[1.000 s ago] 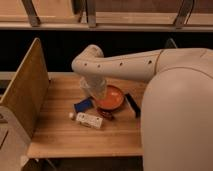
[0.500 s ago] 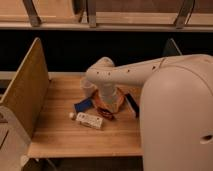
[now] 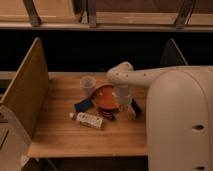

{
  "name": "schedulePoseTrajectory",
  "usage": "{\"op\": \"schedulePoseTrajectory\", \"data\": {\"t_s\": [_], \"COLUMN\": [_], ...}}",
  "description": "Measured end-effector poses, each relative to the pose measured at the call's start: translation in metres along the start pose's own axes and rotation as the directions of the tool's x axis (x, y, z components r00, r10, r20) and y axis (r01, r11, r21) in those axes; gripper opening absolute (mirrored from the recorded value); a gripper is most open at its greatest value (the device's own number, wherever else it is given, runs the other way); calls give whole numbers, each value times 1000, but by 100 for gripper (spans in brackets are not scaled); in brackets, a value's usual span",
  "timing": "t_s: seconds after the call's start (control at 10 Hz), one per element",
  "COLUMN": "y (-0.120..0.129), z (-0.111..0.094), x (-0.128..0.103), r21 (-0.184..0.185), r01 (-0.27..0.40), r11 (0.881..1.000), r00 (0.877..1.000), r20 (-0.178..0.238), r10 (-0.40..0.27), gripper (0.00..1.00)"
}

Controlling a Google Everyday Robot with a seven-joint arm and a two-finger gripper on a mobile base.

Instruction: Push the eraser across the table

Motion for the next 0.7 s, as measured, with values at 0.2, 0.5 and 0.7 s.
{"op": "schedulePoseTrajectory", "data": {"t_s": [0.2,0.5,0.7], "y": [-13,-13,-12], "z": [18,20,18], "x": [-21,-23,-21], "r21": [-60,-66,-66], "r01": [-36,-42,-30], "r11": [998,997,997], "r00": [999,999,1000], "r20": [0,-1,6], "r10": [37,42,30], "gripper": [0,0,0]}}
